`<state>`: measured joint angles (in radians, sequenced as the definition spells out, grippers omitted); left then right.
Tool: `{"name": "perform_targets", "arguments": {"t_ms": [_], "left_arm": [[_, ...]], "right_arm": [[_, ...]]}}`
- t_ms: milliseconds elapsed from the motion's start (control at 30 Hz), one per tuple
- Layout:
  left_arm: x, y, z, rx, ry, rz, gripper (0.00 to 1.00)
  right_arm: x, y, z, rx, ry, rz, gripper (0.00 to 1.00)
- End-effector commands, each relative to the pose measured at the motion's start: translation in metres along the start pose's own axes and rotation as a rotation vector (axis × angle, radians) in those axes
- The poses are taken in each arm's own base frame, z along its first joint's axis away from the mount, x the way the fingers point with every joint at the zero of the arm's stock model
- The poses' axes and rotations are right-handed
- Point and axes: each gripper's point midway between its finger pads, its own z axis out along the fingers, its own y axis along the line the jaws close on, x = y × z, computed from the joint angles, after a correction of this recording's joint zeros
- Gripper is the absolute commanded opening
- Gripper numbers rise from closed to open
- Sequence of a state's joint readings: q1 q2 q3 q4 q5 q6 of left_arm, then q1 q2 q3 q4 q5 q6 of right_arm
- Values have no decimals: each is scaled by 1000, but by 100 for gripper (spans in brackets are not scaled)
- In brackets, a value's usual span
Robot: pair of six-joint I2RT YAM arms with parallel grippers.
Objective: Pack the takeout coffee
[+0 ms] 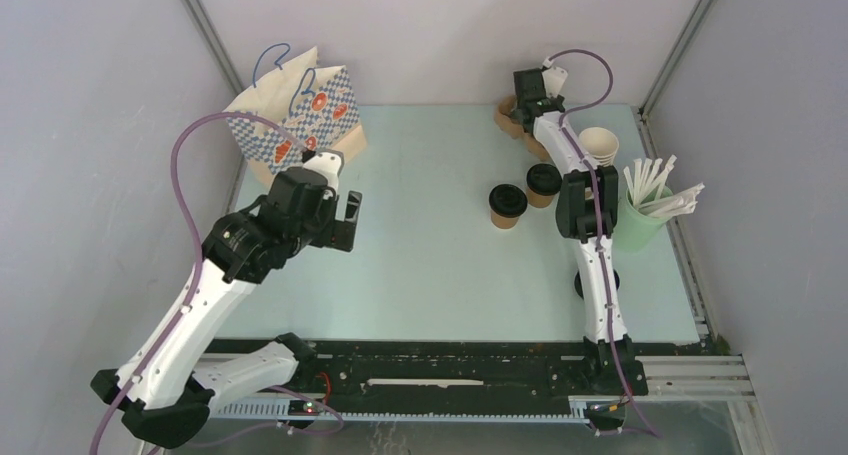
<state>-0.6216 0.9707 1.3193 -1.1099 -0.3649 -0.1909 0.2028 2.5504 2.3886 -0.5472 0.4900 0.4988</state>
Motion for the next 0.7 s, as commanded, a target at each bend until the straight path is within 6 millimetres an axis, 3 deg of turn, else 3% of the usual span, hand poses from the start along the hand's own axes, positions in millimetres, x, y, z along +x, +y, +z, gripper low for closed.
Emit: {"name": "perform_targets", "arguments": {"t_ms": [0, 400, 533, 667], "left_arm": [[-12, 2, -4, 11, -26, 4, 100], [-20, -2, 3, 24, -21, 11, 100], [-20, -4, 5, 31, -14, 18, 100], [-19, -4, 5, 29, -11, 19, 100]], "right_arm": [[-35, 10, -3, -13, -109, 32, 63], [-42, 9, -11, -16, -114, -3, 45], [-34, 9, -7, -25, -89, -28, 58], [-16, 7, -4, -21, -42, -51, 63]]}}
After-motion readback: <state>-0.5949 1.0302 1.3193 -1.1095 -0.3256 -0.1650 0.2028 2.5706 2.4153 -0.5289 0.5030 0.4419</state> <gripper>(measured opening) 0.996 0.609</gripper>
